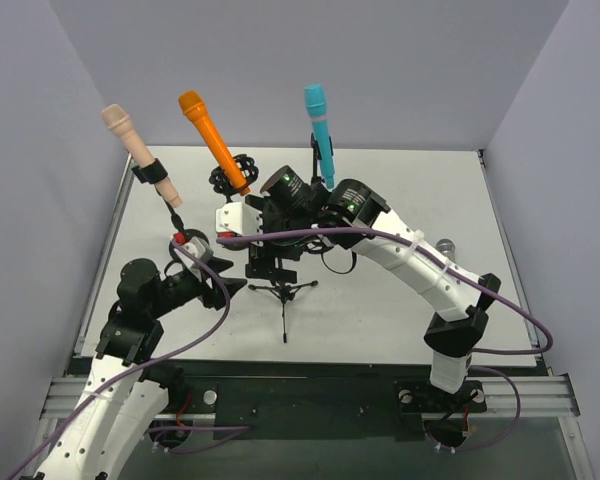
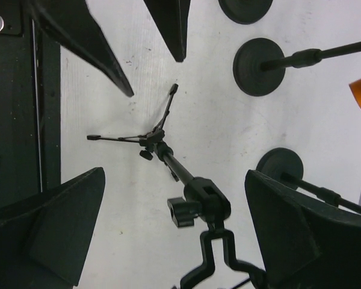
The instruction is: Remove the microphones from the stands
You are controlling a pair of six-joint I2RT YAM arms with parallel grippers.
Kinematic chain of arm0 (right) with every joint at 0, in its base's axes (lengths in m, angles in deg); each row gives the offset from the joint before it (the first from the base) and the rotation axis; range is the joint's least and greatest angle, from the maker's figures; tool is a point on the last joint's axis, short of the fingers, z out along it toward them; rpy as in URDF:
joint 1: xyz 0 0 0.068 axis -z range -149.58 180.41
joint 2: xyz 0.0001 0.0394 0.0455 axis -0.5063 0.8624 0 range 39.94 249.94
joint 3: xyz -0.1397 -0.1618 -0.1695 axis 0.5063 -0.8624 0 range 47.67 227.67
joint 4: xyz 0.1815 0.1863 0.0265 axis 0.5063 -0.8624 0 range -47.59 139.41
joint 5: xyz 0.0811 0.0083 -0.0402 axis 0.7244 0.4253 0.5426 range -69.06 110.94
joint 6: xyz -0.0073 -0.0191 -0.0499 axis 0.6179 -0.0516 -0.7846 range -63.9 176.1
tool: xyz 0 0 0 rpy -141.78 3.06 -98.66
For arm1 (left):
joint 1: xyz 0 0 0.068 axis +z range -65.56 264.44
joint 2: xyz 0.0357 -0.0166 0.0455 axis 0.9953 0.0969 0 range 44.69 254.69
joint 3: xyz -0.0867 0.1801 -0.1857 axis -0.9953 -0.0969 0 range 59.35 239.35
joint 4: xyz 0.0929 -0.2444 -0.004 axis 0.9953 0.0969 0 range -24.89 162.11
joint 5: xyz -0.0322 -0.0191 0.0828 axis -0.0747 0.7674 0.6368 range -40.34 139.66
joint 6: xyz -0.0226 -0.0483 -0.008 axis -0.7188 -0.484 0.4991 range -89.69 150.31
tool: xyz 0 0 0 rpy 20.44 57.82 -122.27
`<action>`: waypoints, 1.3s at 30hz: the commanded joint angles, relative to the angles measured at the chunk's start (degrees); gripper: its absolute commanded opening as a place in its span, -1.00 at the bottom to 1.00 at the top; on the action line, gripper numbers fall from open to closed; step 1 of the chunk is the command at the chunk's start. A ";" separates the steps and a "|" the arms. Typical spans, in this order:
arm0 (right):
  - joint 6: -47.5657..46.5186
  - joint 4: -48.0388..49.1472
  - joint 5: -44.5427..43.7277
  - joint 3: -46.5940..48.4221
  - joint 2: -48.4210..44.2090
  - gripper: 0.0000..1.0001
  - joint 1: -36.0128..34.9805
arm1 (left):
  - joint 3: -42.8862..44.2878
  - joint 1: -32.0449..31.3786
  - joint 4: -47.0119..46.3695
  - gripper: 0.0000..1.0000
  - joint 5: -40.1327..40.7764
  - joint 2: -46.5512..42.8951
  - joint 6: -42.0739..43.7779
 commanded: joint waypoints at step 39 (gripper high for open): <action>0.90 -9.82 2.12 9.29 3.23 0.58 4.32 | -1.09 4.91 -6.14 0.29 -13.09 6.83 -1.97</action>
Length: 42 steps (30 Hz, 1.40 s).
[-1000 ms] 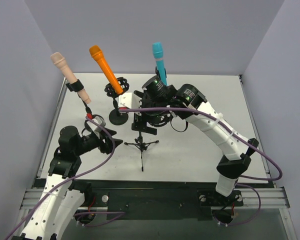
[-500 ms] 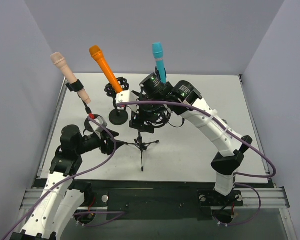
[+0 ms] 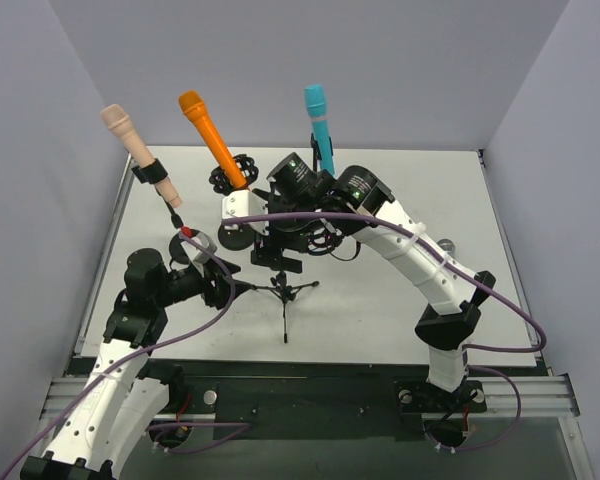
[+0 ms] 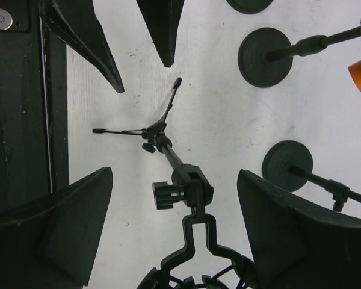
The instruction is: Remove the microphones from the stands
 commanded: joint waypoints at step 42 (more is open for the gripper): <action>12.60 -13.45 -12.73 -2.40 -9.98 -1.00 4.19 | -7.91 -29.87 -42.54 0.21 19.72 19.89 23.99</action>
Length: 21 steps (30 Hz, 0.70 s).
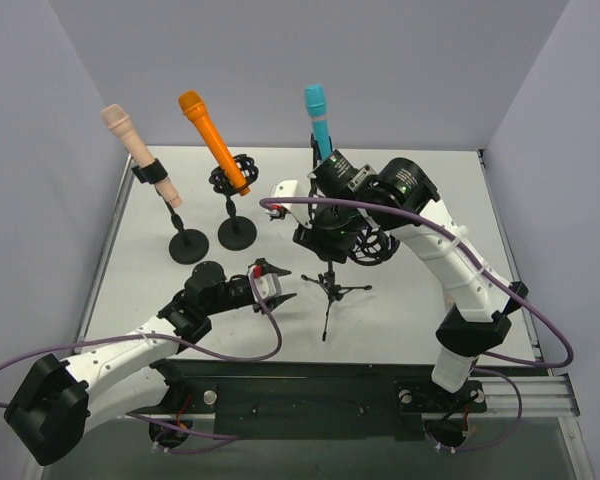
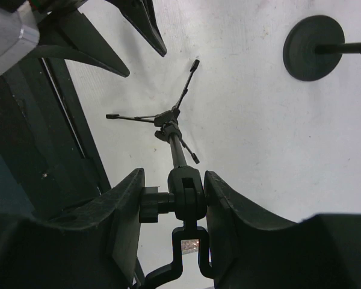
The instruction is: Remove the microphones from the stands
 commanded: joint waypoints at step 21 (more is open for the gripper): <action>10.84 5.32 -4.28 -7.97 -4.38 -1.00 3.47 | 6.04 -7.30 -15.18 0.19 7.48 11.71 4.03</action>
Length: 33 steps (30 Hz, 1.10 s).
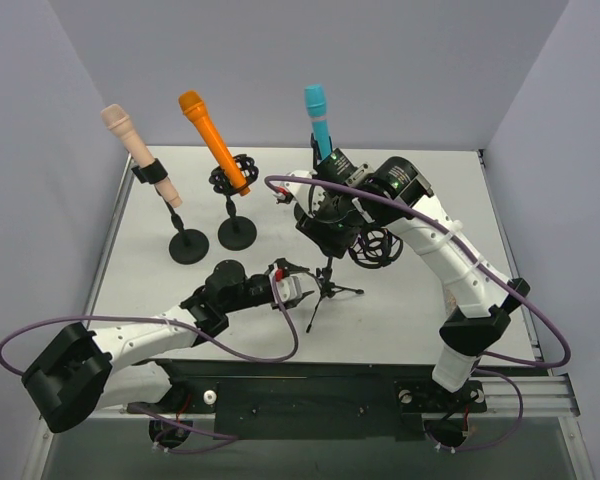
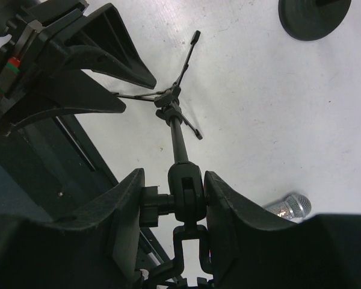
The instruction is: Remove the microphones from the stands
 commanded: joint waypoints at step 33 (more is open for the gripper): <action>0.45 -0.33 1.94 -0.85 -2.14 -1.00 0.08 | 8.14 -1.05 -4.12 -0.13 -2.03 9.92 3.12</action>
